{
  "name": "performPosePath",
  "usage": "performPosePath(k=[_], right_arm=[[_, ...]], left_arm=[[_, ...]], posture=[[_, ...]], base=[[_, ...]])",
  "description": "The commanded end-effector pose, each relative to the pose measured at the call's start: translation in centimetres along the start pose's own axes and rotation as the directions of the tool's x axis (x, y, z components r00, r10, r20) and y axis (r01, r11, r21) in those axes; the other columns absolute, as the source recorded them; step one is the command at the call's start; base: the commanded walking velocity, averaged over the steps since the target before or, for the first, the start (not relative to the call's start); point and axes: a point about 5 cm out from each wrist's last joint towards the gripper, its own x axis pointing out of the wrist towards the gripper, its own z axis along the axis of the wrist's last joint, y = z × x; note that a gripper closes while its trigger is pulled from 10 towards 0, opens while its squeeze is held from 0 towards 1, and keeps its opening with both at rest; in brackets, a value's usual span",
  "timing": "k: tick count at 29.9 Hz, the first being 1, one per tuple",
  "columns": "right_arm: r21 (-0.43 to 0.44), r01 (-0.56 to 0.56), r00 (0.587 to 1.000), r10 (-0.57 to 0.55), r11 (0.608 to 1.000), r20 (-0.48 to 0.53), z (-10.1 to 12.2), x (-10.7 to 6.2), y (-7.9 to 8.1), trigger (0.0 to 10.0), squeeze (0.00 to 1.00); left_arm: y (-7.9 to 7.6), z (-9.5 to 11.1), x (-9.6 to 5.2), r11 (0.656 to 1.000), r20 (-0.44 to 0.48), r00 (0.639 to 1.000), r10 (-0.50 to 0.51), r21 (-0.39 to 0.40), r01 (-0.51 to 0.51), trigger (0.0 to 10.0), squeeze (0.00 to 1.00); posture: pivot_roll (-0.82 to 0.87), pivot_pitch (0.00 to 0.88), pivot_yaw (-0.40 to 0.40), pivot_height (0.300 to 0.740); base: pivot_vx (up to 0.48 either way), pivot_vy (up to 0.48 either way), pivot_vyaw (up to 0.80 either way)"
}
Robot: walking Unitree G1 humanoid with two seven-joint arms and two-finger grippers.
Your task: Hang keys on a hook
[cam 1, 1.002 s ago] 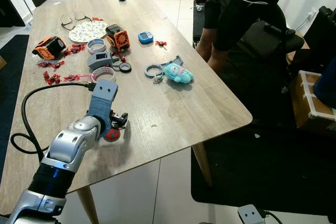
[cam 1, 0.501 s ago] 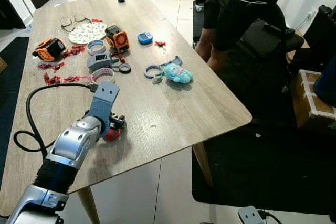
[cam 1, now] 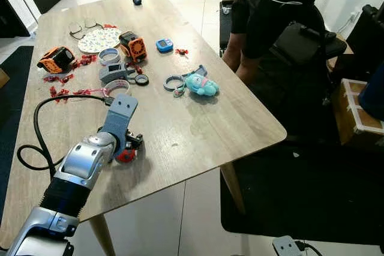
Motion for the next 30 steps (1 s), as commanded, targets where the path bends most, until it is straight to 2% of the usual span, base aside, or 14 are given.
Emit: performPosePath(k=[1, 2, 3, 5, 6, 10, 17, 18, 23, 26, 30], right_arm=[[0.015, -0.009, 1.0, 0.01, 1.0, -0.011, -0.6, 0.0, 0.5, 10.0, 0.0], [0.015, -0.009, 1.0, 0.009, 1.0, -0.012, -0.6, 0.0, 0.5, 10.0, 0.0], [0.016, -0.009, 1.0, 0.009, 1.0, -0.011, -0.6, 0.0, 0.5, 10.0, 0.0], [0.016, -0.009, 1.0, 0.01, 1.0, -0.011, -0.6, 0.0, 0.5, 10.0, 0.0], [0.017, -0.011, 1.0, 0.011, 1.0, -0.01, -0.6, 0.0, 0.6, 10.0, 0.0], [0.017, -0.012, 1.0, 0.012, 1.0, -0.01, -0.5, 0.0, 0.6, 10.0, 0.0], [0.016, -0.014, 1.0, 0.014, 1.0, -0.008, -0.4, 0.1, 0.7, 10.0, 0.0], [0.015, -0.013, 1.0, 0.013, 1.0, -0.007, -0.3, 0.1, 0.7, 10.0, 0.0], [0.014, -0.012, 1.0, 0.012, 1.0, -0.007, -0.2, 0.1, 0.6, 10.0, 0.0], [0.013, -0.01, 1.0, 0.01, 1.0, -0.009, -0.2, 0.0, 0.4, 10.0, 0.0], [0.013, -0.01, 1.0, 0.01, 1.0, -0.009, -0.2, 0.0, 0.3, 10.0, 0.0]], left_arm=[[-0.5, -1.9, 0.5, 1.0, -0.096, 0.995, -0.02, -0.003, 0.02, 2.5, 0.0], [-0.4, -2.0, 0.5, 1.0, -0.099, 0.995, -0.02, 0.005, 0.021, 1.7, 0.0], [-0.4, -2.0, 0.5, 1.0, -0.104, 0.994, -0.018, 0.015, 0.02, 0.4, 0.0], [-0.4, -2.0, 0.5, 1.0, -0.107, 0.994, -0.017, 0.021, 0.019, 0.4, 0.0], [-0.3, -1.9, 0.5, 0.999, -0.11, 0.994, -0.015, 0.029, 0.018, 10.0, 0.0], [-0.3, -1.6, 0.4, 1.0, -0.105, 0.994, -0.014, 0.026, 0.016, 10.0, 0.0], [-0.3, -0.6, 0.3, 0.998, -0.069, 0.997, -0.032, -0.049, 0.029, 10.0, 0.0], [-0.4, 0.0, 0.2, 0.995, -0.045, 0.998, -0.041, -0.089, 0.037, 10.0, 0.0], [-0.3, 0.5, 0.1, 0.994, -0.036, 0.999, -0.033, -0.108, 0.029, 10.0, 0.0], [-0.3, 0.8, 0.1, 0.976, -0.027, 0.997, -0.069, -0.209, 0.062, 10.0, 0.0], [-0.2, 0.9, 0.1, 0.966, -0.024, 0.996, -0.081, -0.249, 0.073, 10.0, 0.0]], posture=[[-0.12, 0.12, 0.123, 0.74], [-0.12, 0.12, 0.123, 0.74], [-0.12, 0.121, 0.126, 0.74], [-0.12, 0.121, 0.126, 0.74], [-0.12, 0.121, 0.126, 0.74], [-0.12, 0.121, 0.126, 0.74], [-0.12, 0.121, 0.126, 0.74], [-0.12, 0.121, 0.126, 0.74], [-0.12, 0.121, 0.126, 0.74], [-0.12, 0.121, 0.126, 0.74], [-0.12, 0.121, 0.126, 0.74]], base=[[0.0, 0.0, 0.0], [0.0, 0.0, 0.0], [0.0, 0.0, 0.0], [0.0, 0.0, 0.0], [0.0, 0.0, 0.0], [0.0, 0.0, 0.0], [0.0, 0.0, 0.0], [0.0, 0.0, 0.0], [0.0, 0.0, 0.0], [0.0, 0.0, 0.0], [0.0, 0.0, 0.0]])
